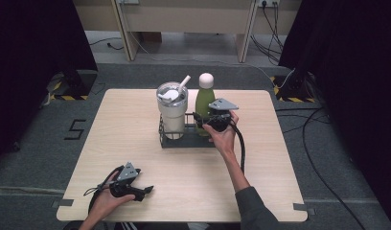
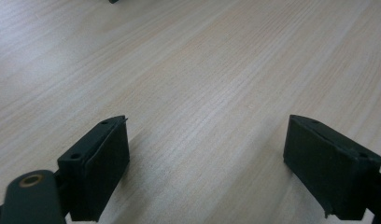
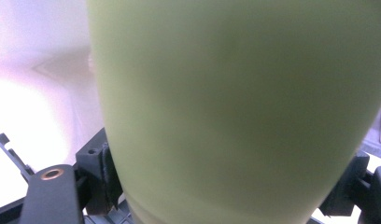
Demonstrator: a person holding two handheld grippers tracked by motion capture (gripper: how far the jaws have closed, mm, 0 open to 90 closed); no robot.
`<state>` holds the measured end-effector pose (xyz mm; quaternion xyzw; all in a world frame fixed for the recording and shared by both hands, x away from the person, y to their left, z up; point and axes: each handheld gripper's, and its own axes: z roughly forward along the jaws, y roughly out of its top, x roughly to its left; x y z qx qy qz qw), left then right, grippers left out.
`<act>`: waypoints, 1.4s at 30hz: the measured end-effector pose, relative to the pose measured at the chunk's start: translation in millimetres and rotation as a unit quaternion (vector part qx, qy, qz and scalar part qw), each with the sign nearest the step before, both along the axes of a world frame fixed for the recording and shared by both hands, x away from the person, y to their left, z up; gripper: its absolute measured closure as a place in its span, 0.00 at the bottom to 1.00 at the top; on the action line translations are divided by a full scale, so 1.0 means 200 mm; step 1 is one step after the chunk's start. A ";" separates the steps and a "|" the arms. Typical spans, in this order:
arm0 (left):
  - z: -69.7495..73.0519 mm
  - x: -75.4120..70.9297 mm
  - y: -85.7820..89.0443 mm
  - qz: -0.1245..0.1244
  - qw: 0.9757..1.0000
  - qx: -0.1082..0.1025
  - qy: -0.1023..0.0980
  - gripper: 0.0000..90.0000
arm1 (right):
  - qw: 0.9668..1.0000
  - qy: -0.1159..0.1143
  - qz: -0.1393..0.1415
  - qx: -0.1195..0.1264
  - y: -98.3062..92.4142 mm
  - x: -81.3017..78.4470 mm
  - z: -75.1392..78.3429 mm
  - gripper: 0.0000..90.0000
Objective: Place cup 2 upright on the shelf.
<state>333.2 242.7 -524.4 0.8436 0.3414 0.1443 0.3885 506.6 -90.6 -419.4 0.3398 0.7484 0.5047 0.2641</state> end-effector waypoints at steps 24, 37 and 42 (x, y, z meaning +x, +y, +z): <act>0.00 0.00 0.00 0.000 1.000 0.001 0.000 0.15 | 1.000 0.000 -0.020 0.009 -0.02 -0.02 -0.03 0.16; 0.00 0.00 0.00 0.001 1.000 0.002 0.000 0.15 | 1.000 -0.008 -0.025 0.002 -0.03 -0.09 0.00 0.17; 0.00 0.00 0.00 0.001 1.000 0.002 0.000 0.15 | 1.000 -0.009 -0.025 0.008 -0.05 -0.14 0.00 0.17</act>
